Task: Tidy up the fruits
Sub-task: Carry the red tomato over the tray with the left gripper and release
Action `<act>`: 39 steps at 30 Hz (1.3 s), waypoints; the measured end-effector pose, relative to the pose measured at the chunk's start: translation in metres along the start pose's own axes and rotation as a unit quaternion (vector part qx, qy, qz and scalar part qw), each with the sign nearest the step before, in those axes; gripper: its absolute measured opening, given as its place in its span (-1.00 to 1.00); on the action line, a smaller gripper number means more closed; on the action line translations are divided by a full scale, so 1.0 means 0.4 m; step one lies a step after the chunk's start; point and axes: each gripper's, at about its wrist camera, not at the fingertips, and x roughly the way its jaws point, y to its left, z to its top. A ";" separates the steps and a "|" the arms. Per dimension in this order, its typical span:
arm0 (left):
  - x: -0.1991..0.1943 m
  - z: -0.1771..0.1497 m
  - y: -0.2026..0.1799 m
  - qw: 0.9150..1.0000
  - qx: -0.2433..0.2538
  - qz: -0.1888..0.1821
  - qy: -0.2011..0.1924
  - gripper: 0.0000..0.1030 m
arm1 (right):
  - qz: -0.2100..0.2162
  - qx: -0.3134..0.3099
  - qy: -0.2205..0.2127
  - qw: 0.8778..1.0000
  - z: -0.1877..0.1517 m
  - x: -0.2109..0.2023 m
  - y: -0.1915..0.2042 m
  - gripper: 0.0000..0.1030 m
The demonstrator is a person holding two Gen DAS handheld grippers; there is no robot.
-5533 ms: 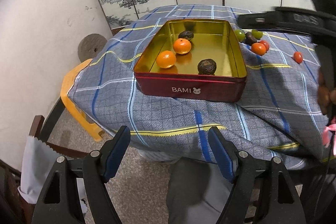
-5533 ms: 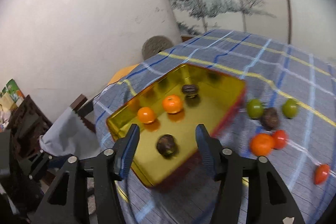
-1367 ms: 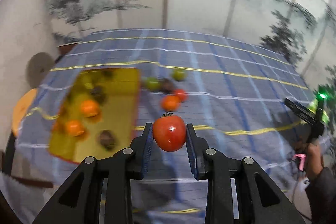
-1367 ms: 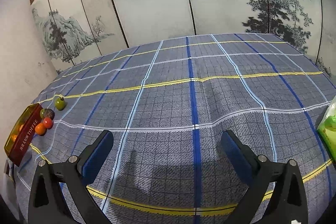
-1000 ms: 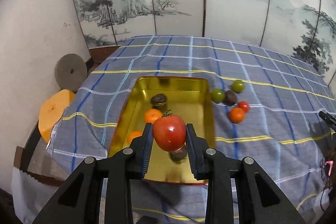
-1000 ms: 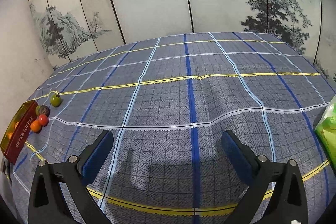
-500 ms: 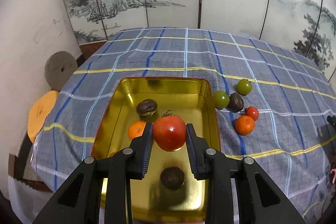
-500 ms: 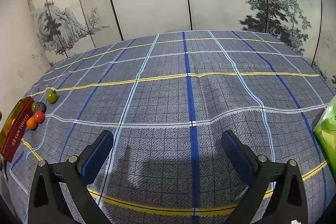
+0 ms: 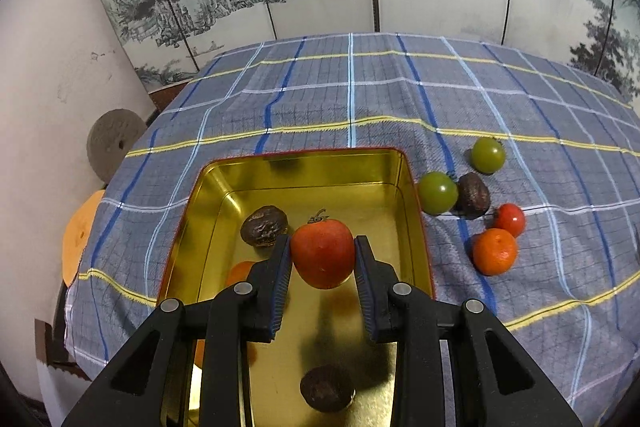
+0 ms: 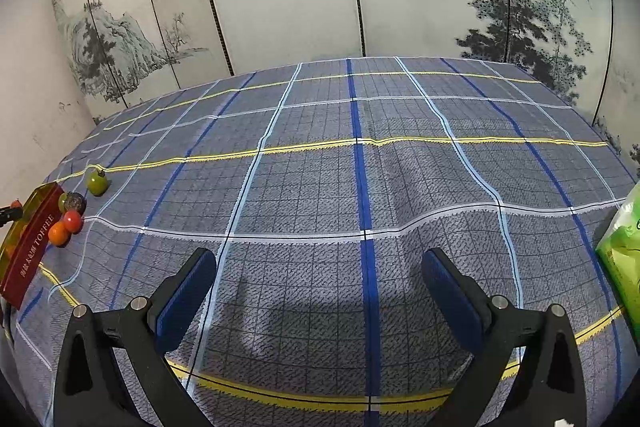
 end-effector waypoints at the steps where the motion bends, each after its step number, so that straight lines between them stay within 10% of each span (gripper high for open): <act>1: 0.006 0.001 0.000 1.000 0.001 -0.001 0.003 -0.38 | 0.000 0.000 0.000 1.000 0.000 0.000 0.000 0.99; 25: 0.100 0.043 -0.016 0.998 0.025 0.036 0.041 -0.33 | -0.002 0.000 0.002 1.000 0.002 0.001 0.003 0.99; 32: 0.071 0.045 -0.012 0.998 0.028 0.049 0.014 0.21 | -0.005 -0.002 0.002 1.000 0.000 0.000 -0.001 0.99; 39: -0.022 0.021 -0.010 0.999 0.015 0.047 -0.015 0.22 | -0.013 -0.009 0.004 1.000 -0.001 -0.006 0.000 0.99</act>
